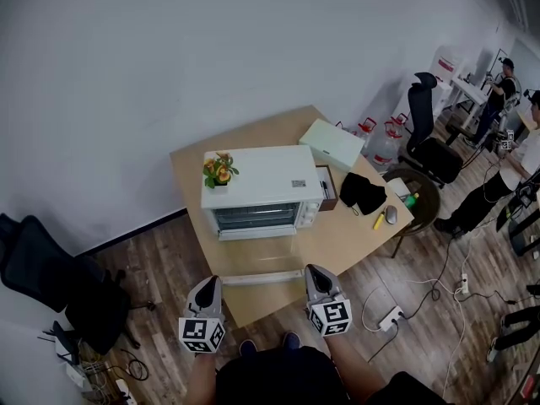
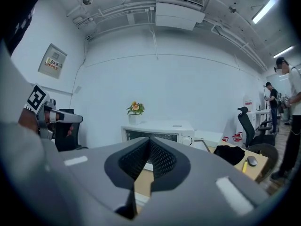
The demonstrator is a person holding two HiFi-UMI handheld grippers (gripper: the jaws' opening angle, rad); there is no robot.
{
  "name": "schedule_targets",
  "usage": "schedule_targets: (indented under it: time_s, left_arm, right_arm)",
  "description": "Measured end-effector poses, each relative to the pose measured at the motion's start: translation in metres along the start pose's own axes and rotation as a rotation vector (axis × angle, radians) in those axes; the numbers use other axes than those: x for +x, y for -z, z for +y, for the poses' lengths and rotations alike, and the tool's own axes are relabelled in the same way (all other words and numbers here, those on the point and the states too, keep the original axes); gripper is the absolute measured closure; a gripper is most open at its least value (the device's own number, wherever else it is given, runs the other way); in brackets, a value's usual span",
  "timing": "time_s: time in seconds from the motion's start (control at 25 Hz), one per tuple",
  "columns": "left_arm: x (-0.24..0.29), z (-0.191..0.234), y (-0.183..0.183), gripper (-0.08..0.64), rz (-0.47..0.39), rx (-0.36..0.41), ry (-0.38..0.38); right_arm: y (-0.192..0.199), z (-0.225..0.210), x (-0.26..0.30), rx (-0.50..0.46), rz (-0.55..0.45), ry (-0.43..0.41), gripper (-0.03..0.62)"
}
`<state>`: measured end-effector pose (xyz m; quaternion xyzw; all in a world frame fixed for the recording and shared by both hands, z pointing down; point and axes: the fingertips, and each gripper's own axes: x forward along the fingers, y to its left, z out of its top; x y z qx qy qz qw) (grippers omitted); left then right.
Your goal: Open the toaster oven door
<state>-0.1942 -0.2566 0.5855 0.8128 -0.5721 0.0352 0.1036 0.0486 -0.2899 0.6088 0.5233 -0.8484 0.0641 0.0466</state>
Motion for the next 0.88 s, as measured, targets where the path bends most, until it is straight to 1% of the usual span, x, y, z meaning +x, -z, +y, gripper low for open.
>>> schedule_targets:
  time_s: [0.16, 0.44, 0.6, 0.88]
  left_arm:
    - [-0.0032, 0.0039, 0.0008, 0.560, -0.001, -0.005, -0.017]
    - [0.0005, 0.0030, 0.0025, 0.560, 0.002, -0.012, -0.005]
    - [0.0018, 0.0041, 0.0019, 0.560, -0.004, -0.001, -0.011]
    - [0.0026, 0.0056, 0.0011, 0.560, -0.006, -0.013, -0.012]
  right_arm:
    - [0.0049, 0.0005, -0.0017, 0.001, 0.016, -0.003, 0.582]
    - [0.0048, -0.0040, -0.0002, 0.003, 0.021, 0.002, 0.583]
    - [0.0068, -0.0014, 0.0021, 0.006, 0.023, -0.005, 0.582]
    - [0.0085, -0.0019, 0.0023, 0.004, 0.032, -0.010, 0.582]
